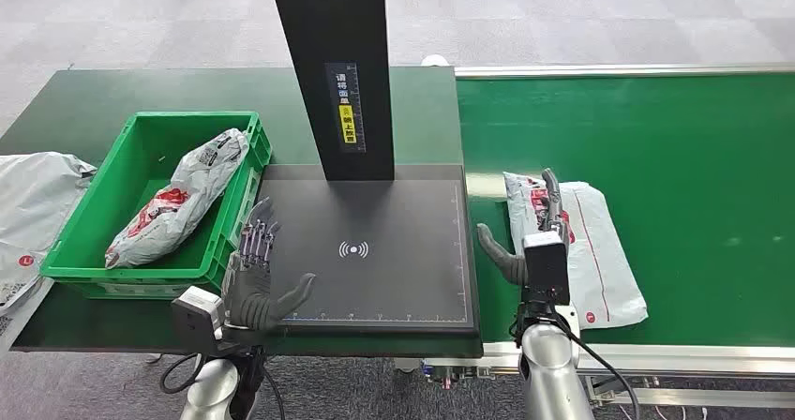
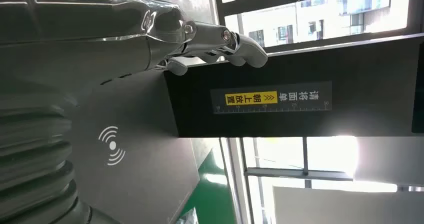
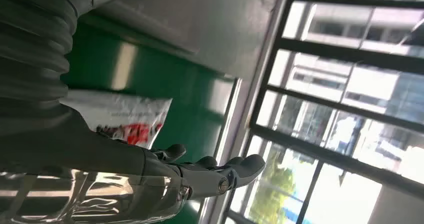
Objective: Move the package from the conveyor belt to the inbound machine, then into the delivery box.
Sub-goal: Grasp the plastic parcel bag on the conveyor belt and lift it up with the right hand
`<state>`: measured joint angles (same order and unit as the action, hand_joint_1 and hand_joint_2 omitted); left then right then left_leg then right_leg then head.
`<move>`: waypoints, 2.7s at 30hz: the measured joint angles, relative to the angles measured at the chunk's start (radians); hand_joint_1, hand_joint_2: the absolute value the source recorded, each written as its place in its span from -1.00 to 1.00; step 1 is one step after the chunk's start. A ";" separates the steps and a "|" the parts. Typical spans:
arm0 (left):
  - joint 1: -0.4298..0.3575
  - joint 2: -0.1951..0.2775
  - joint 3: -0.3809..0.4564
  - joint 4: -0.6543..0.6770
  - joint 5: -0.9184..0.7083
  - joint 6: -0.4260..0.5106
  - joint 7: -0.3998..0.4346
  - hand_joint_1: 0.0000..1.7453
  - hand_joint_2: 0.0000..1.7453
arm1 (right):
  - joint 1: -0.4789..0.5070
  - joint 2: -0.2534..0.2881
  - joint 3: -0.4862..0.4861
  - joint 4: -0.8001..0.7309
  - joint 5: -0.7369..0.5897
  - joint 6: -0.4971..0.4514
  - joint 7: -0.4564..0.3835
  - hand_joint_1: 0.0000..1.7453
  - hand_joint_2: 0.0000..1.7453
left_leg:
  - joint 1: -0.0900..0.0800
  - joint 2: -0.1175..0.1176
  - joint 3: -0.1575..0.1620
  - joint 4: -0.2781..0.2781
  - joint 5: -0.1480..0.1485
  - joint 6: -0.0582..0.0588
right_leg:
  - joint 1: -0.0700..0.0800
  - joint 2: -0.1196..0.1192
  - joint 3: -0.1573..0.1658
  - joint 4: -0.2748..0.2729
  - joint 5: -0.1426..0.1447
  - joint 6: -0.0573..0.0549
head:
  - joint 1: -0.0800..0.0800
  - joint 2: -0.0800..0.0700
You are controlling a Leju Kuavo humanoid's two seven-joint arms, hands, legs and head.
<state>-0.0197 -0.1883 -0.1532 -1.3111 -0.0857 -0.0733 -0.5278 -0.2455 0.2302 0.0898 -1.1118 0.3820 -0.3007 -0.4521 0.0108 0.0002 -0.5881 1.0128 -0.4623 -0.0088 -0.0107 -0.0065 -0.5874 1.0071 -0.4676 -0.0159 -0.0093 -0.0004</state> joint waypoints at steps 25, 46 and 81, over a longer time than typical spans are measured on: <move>0.001 -0.002 0.004 -0.014 -0.003 -0.012 0.007 -1.00 1.00 | -0.321 -0.189 -0.102 0.630 0.455 0.107 0.502 -1.00 1.00 | 0.000 0.000 0.000 0.001 0.000 0.000 | 0.000 0.000 0.000 0.000 0.001 0.000 | 0.000 0.000; 0.024 0.000 -0.002 -0.014 0.008 0.016 0.007 -1.00 1.00 | -0.336 -0.195 -0.043 0.713 0.567 0.226 0.590 1.00 1.00 | 0.000 0.000 0.000 0.001 0.000 0.000 | 0.000 0.000 0.001 0.000 0.001 0.000 | 0.000 0.000; 0.043 0.014 -0.012 -0.053 0.026 0.042 -0.003 -1.00 1.00 | -0.171 -0.126 -0.363 0.216 -0.165 -0.079 -0.175 1.00 1.00 | 0.000 -0.002 -0.001 0.001 0.000 0.000 | 0.000 -0.001 -0.001 0.000 0.000 0.001 | 0.000 0.000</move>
<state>0.0230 -0.1742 -0.1651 -1.3638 -0.0593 -0.0317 -0.5310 -0.4162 0.1045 -0.2733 -0.8963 0.2171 -0.3802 -0.6275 0.0108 -0.0017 -0.5894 1.0138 -0.4623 -0.0087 -0.0109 -0.0080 -0.5883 1.0069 -0.4671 -0.0153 -0.0093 -0.0004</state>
